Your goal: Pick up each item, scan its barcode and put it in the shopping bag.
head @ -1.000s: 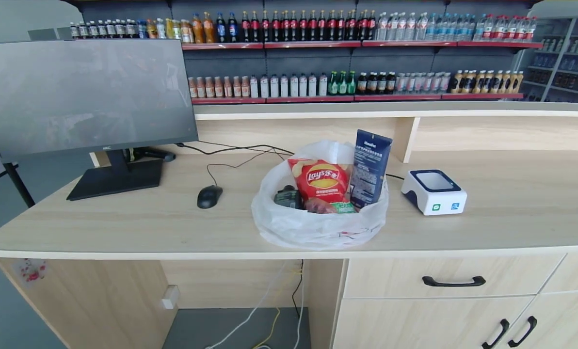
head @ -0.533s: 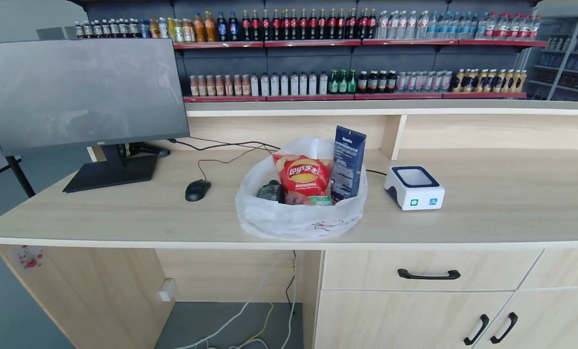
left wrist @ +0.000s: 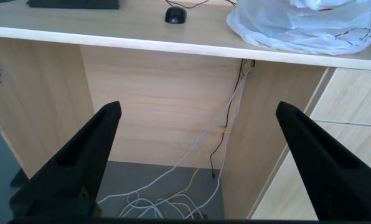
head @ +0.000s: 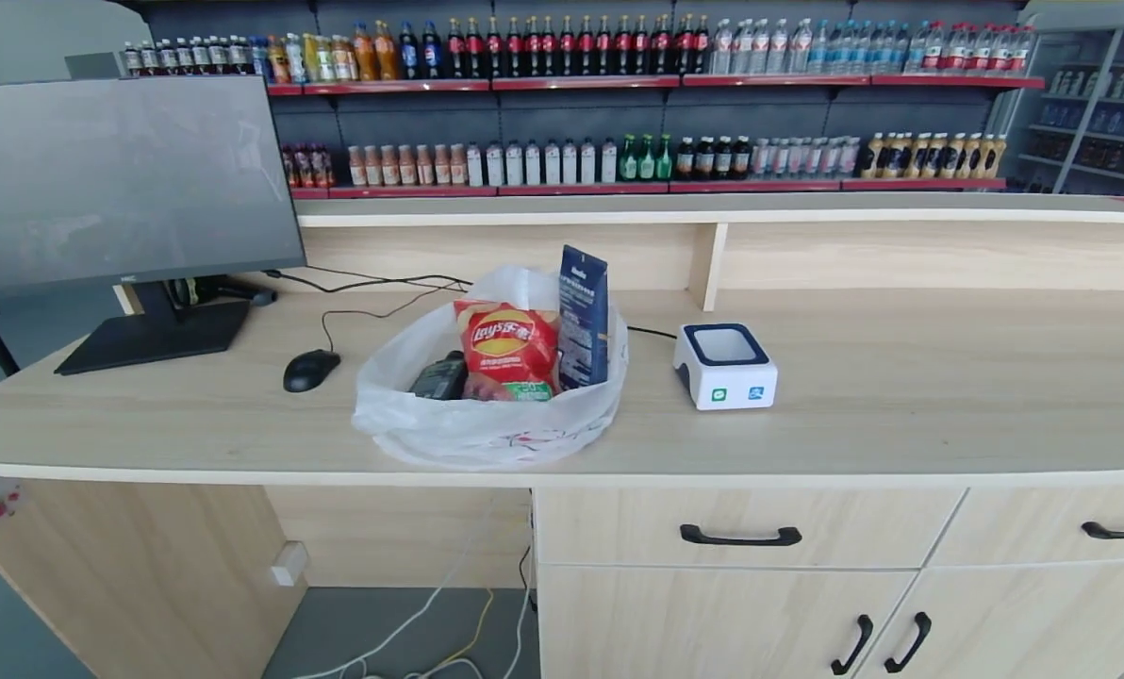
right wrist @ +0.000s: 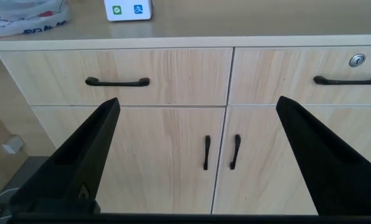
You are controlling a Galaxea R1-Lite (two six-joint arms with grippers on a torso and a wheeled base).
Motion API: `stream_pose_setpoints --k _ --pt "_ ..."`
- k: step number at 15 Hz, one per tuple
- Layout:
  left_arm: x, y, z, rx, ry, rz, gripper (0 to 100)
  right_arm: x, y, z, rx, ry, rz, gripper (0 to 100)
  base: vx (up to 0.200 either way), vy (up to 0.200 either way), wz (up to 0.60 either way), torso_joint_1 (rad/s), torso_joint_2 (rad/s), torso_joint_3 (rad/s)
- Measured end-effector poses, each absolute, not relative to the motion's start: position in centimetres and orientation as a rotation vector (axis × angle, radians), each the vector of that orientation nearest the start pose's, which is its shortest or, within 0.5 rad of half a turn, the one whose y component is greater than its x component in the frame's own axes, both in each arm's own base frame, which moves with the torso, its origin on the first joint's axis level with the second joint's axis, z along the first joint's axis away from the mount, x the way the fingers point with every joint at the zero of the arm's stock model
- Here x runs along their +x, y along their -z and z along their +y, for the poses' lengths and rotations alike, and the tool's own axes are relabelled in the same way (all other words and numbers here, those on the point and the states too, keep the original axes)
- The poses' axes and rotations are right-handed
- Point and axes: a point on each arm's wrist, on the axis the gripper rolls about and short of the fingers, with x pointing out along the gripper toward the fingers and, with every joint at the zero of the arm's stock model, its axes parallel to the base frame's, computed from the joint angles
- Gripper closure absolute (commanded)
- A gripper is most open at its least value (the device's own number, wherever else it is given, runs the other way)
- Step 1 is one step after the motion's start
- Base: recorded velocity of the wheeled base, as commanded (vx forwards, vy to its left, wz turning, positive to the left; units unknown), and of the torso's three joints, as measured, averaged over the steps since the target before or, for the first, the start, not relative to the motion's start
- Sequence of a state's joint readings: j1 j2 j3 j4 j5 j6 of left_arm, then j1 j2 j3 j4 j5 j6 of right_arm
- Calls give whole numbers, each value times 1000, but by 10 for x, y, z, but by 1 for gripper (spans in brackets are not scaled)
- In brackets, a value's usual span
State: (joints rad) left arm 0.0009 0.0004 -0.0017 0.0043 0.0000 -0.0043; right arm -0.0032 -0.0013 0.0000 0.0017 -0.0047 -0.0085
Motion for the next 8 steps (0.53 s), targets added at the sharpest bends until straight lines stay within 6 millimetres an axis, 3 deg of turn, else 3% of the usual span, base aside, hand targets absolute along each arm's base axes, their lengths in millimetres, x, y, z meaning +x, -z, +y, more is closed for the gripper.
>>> stream_pose_setpoints --k 6,8 --pt "-23 -76 0 -4 -1 2 0 -23 -75 0 -7 7 0 0 -200 0 0 2 3 0" --pt "-23 -76 0 -6 -1 2 0 -23 -75 0 -8 8 0 0 0 0 0 0 0 0"
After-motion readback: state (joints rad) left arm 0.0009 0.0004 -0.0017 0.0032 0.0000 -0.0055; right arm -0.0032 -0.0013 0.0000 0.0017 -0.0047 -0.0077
